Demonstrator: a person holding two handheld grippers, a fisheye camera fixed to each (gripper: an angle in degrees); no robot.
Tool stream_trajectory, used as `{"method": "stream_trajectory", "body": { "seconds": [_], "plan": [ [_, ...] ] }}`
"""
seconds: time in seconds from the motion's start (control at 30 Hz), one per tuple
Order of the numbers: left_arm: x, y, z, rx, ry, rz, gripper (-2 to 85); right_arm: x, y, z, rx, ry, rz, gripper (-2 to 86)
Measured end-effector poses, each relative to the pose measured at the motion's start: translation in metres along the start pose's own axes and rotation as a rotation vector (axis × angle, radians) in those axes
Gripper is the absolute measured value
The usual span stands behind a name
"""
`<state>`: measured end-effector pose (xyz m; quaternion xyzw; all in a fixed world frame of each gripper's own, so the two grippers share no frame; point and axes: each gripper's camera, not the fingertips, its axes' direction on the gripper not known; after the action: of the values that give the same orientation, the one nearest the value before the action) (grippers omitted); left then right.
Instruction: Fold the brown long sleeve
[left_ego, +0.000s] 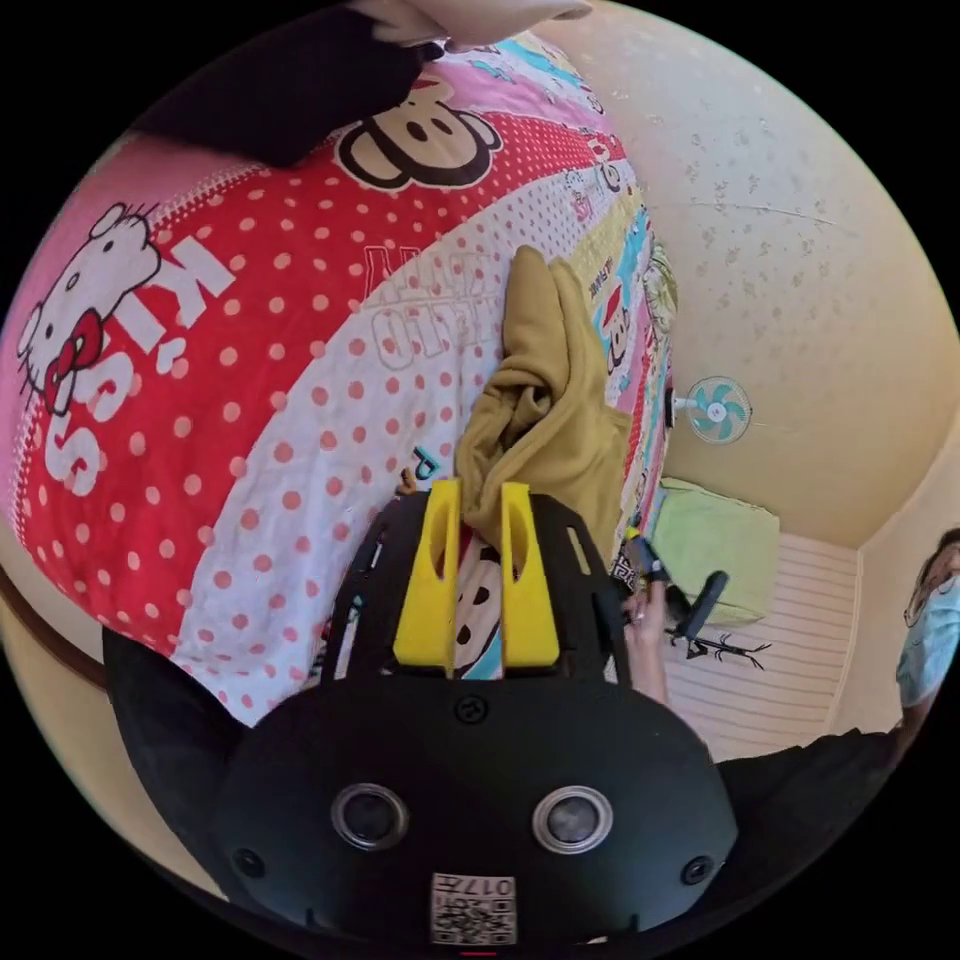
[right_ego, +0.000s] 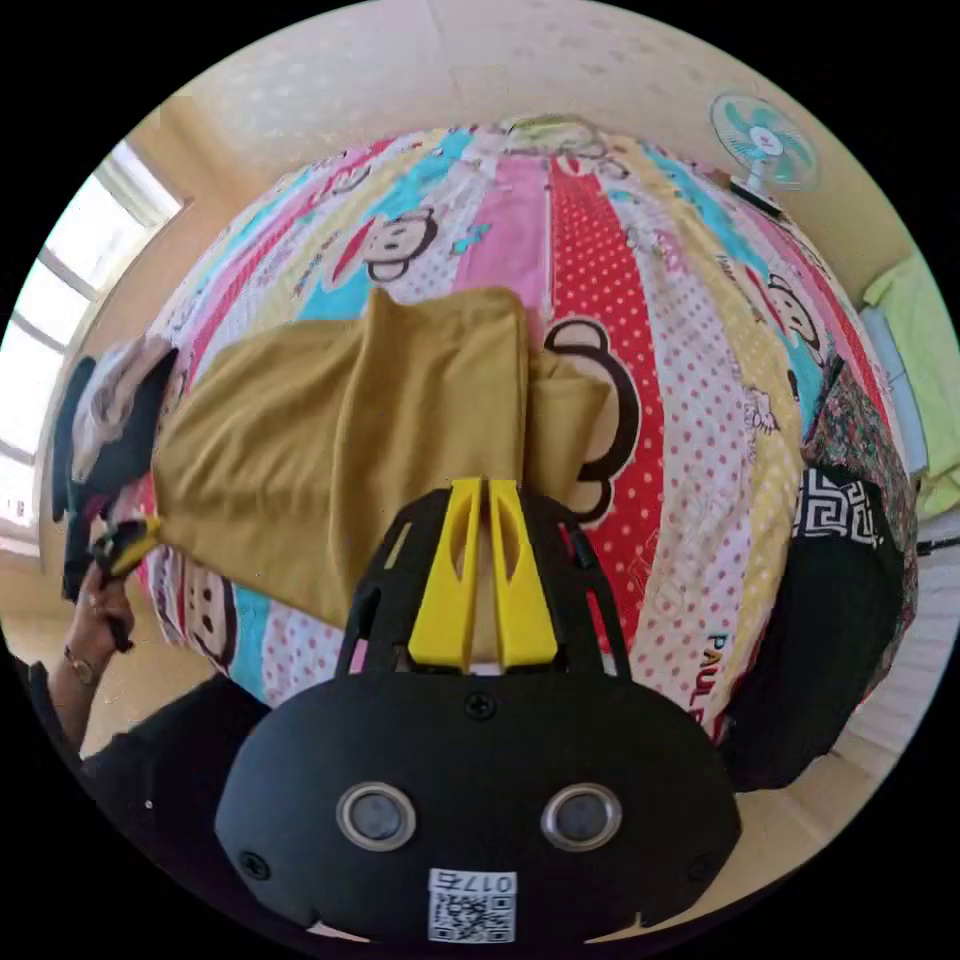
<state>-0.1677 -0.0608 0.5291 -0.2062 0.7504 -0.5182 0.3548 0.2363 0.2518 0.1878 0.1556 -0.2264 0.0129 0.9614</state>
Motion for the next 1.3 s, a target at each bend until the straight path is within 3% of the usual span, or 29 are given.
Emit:
{"method": "stream_trajectory", "body": {
  "seconds": [0.03,0.07,0.13,0.23,0.4,0.5,0.57,0.63,0.8,0.83,0.93,0.97,1.1,1.23,1.3],
  "plan": [
    [-0.001,0.001,-0.001,0.005,0.014,-0.019,5.0,0.005,0.022,0.023,-0.095,0.083,-0.065,2.1],
    [-0.001,0.006,-0.004,0.02,0.02,-0.044,4.5,0.008,0.036,0.015,-0.02,0.146,-0.055,1.6],
    [0.014,0.011,-0.01,0.034,0.035,0.0,4.1,0.008,0.036,0.006,-0.069,0.251,-0.074,1.2],
    [0.083,0.027,-0.011,0.046,0.049,0.268,3.8,0.02,0.038,-0.021,0.003,0.297,-0.007,0.8],
    [0.211,0.094,0.089,-0.13,0.04,0.698,3.6,0.099,0.068,-0.047,0.089,0.085,0.269,1.1],
    [0.233,0.136,0.17,-0.327,0.052,0.773,4.1,0.169,0.108,-0.042,0.091,-0.211,0.479,2.2],
    [0.226,0.155,0.206,-0.429,0.022,0.735,5.8,0.217,0.143,-0.027,0.096,-0.465,0.564,4.3],
    [0.212,0.163,0.209,-0.403,0.047,0.667,9.0,0.241,0.163,-0.011,0.074,-0.625,0.584,7.5],
    [0.132,0.148,0.133,0.05,-0.176,0.364,16.4,0.27,0.196,0.03,0.07,-1.057,0.662,14.2],
    [0.122,0.144,0.133,0.042,-0.184,0.336,17.1,0.272,0.199,0.043,0.069,-1.147,0.698,15.8],
    [0.076,0.133,0.176,-0.212,-0.151,0.274,16.9,0.271,0.201,0.074,0.094,-1.337,0.835,20.3],
    [0.058,0.137,0.204,-0.356,-0.09,0.27,15.2,0.272,0.201,0.086,0.108,-1.385,0.902,21.4],
    [0.034,0.154,0.186,-0.306,0.127,0.106,6.0,0.283,0.191,0.102,0.191,-1.402,1.0,21.4],
    [0.081,0.172,0.141,-0.393,0.281,0.25,5.3,0.274,0.17,0.06,0.256,-1.485,0.957,7.7],
    [0.122,0.173,0.077,-0.37,0.306,0.386,5.2,0.252,0.154,0.015,0.211,-1.432,0.825,6.4]
  ]
}}
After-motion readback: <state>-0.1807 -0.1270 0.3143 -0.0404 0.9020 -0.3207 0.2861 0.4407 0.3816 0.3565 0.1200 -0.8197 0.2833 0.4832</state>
